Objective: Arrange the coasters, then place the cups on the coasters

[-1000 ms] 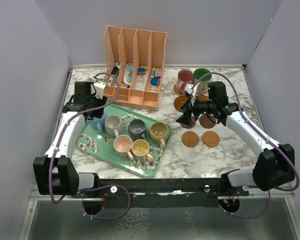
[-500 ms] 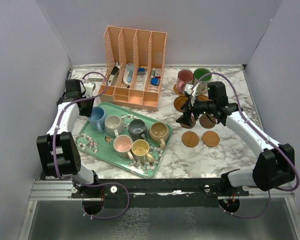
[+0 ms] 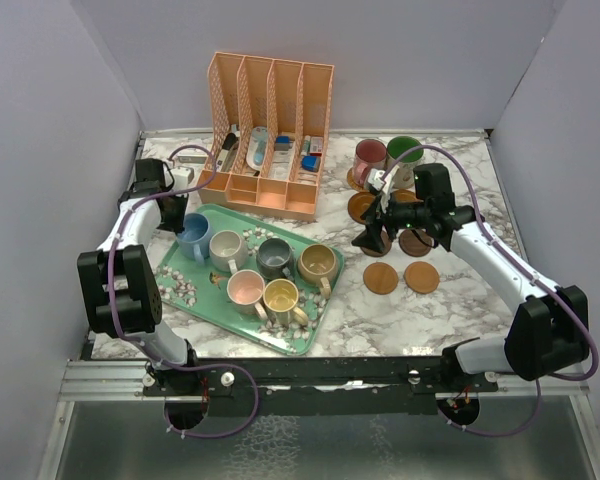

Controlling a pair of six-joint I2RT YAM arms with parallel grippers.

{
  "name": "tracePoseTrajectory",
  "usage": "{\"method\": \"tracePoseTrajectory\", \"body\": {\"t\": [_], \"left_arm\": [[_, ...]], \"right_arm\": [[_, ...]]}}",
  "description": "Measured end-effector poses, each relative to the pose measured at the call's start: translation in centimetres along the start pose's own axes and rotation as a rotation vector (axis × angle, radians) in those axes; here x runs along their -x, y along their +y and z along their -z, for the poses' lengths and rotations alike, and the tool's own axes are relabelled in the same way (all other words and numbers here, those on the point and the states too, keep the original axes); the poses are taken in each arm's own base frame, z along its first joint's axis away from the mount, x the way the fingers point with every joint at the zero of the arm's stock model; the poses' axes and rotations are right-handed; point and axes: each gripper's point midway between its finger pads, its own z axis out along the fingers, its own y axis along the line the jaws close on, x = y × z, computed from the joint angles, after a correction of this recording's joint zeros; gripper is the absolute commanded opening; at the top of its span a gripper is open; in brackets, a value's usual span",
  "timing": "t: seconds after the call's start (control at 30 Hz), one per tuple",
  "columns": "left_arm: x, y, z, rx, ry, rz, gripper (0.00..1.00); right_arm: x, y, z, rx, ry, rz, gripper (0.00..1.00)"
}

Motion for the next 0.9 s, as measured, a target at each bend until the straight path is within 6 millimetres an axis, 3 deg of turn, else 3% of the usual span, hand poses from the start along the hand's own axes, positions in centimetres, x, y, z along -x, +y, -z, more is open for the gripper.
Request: {"method": "tracePoseTrajectory", "body": {"t": [0.27,0.43,0.7,0.8,0.9], "left_arm": [[0.3,0.3,0.1,-0.001,0.001,-0.037,0.00],[1.1,0.8,1.3,0.009,0.010,-0.089,0.00],[6.7,2.0,5.7,0.060,-0.113,-0.145,0.00],[8.7,1.3,8.0,0.064,-0.167,-0.174,0.00],[10.4,-0.7,9.6,0.036,-0.214,-0.216,0.00]], "right_arm": [[-0.2,0.0,-0.1,0.002,0.004,-0.007,0.76],[-0.1,-0.1,-0.1,-0.008,0.002,-0.039,0.76],[0.3,-1.0,-0.1,-0.064,-0.003,-0.095,0.77],[0.5,-1.1,-0.1,-0.065,-0.009,-0.085,0.77],[1.3,-1.0,0.2,-0.048,-0.016,-0.044,0.77]]}}
